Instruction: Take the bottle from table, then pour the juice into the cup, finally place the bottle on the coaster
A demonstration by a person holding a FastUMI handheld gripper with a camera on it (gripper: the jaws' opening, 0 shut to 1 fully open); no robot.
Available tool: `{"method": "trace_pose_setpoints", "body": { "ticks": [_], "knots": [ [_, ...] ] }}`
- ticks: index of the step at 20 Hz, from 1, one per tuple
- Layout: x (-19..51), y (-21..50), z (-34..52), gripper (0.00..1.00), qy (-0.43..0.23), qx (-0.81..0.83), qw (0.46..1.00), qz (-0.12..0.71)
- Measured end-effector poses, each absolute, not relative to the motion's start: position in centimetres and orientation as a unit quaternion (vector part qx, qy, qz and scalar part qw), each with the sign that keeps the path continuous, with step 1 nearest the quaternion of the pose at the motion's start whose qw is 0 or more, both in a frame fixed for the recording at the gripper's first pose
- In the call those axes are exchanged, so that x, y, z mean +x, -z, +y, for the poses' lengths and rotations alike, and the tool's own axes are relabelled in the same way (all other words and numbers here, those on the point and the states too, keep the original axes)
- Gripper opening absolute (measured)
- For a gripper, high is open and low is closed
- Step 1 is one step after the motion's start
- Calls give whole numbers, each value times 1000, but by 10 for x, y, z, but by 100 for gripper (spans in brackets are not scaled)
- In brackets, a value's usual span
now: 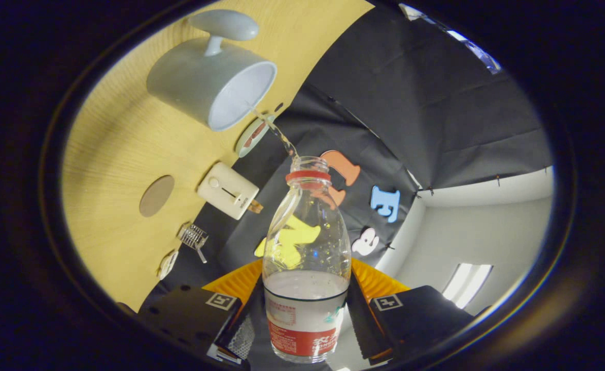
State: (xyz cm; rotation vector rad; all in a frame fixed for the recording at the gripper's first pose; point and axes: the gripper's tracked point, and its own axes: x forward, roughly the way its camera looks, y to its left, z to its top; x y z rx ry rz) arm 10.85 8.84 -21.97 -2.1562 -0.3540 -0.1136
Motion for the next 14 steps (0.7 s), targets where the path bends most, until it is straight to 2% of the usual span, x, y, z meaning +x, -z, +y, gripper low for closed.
{"method": "trace_pose_setpoints", "body": {
  "ticks": [14],
  "knots": [
    [106,219,107,81,30,-900,405,-156]
  ]
}}
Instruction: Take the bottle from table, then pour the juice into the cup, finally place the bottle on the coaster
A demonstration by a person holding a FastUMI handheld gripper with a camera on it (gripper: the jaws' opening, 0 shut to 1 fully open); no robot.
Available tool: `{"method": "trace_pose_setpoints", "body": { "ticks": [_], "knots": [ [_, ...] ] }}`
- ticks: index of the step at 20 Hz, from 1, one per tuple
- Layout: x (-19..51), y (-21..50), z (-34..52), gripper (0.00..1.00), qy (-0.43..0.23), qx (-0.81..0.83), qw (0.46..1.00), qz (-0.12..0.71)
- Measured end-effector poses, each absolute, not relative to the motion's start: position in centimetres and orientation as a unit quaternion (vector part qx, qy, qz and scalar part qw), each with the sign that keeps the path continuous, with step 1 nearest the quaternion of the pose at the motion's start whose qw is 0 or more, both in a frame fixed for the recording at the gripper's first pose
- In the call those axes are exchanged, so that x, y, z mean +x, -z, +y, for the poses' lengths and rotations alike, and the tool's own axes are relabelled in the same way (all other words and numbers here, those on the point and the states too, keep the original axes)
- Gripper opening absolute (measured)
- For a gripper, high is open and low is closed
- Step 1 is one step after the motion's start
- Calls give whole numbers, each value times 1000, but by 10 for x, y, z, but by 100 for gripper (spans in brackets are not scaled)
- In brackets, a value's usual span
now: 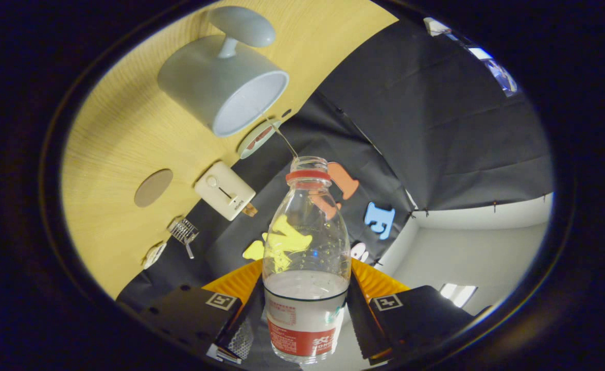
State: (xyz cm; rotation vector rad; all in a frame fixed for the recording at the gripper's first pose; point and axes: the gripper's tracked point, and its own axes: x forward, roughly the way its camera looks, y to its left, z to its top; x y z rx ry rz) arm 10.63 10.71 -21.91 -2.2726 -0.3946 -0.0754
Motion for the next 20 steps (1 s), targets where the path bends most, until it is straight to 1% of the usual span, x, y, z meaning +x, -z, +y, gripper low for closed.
{"method": "trace_pose_setpoints", "body": {
  "ticks": [6,10,20],
  "knots": [
    [104,217,112,81,21,-909,387,-156],
    [103,212,122,81,15,-904,393,-167],
    [102,212,132,81,6,-907,382,-178]
  ]
}}
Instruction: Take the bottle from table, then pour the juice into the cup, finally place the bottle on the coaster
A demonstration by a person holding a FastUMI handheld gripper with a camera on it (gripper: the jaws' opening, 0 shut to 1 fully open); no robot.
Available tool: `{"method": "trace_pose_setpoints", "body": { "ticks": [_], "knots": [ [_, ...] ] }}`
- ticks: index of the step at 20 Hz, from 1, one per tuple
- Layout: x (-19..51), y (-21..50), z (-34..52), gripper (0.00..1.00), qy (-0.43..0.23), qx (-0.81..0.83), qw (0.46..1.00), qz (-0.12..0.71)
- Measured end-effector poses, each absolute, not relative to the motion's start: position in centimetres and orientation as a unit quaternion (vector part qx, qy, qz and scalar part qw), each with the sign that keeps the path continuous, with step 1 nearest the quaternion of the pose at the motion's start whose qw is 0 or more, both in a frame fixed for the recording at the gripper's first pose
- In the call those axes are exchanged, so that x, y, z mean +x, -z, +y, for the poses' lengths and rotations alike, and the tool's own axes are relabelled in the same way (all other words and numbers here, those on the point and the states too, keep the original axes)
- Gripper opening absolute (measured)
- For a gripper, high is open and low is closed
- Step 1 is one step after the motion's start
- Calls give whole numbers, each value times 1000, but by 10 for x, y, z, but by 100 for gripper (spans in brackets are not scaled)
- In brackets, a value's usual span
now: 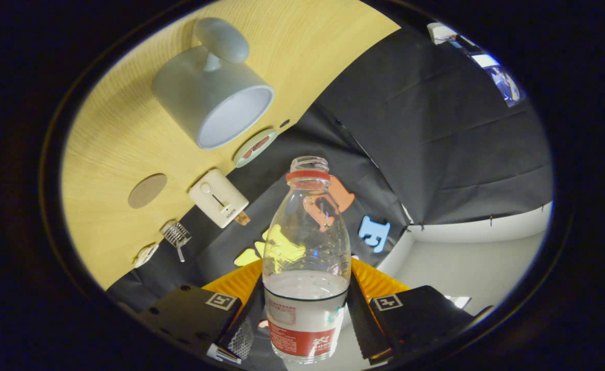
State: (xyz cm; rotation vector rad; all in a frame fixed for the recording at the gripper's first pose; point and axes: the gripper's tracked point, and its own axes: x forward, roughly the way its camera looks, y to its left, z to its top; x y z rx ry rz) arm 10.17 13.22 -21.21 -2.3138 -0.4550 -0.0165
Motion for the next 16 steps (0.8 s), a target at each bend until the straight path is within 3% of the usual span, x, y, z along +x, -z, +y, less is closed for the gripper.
{"method": "trace_pose_setpoints", "body": {
  "ticks": [6,16],
  "knots": [
    [107,221,125,81,10,-903,395,-170],
    [108,218,112,81,19,-869,467,-159]
  ]
}}
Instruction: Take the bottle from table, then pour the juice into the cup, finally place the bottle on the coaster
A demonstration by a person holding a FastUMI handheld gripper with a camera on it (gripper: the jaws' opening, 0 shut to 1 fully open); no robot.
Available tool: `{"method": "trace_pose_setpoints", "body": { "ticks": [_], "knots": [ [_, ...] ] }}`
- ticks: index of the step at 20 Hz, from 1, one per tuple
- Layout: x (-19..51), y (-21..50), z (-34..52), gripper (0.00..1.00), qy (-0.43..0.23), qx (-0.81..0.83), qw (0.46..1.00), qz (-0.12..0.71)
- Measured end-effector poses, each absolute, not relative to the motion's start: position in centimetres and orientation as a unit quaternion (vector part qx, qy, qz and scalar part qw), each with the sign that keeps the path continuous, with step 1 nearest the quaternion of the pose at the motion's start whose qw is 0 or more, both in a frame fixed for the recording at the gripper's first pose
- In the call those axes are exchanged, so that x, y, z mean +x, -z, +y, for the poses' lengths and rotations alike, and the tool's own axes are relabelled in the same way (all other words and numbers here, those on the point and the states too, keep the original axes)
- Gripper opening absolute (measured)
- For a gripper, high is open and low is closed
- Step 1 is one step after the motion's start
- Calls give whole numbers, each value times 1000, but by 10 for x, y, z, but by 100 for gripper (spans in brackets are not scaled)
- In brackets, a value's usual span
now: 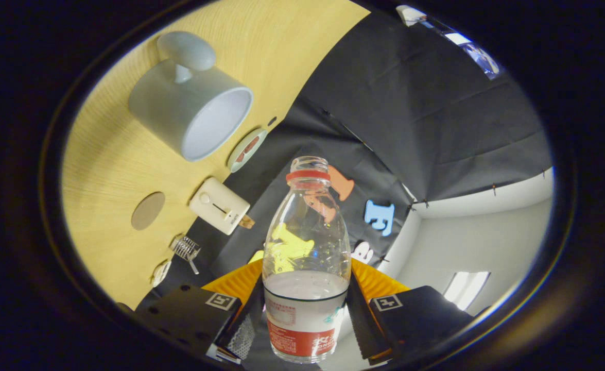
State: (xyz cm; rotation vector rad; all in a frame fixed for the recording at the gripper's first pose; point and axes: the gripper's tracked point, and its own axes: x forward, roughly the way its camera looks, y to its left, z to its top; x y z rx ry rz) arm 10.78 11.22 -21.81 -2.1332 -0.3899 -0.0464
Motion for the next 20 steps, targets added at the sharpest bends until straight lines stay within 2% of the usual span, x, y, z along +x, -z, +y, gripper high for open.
{"method": "trace_pose_setpoints", "body": {
  "ticks": [5,20],
  "knots": [
    [113,223,99,81,26,-859,495,-126],
    [118,223,84,81,40,-832,542,-107]
  ]
}}
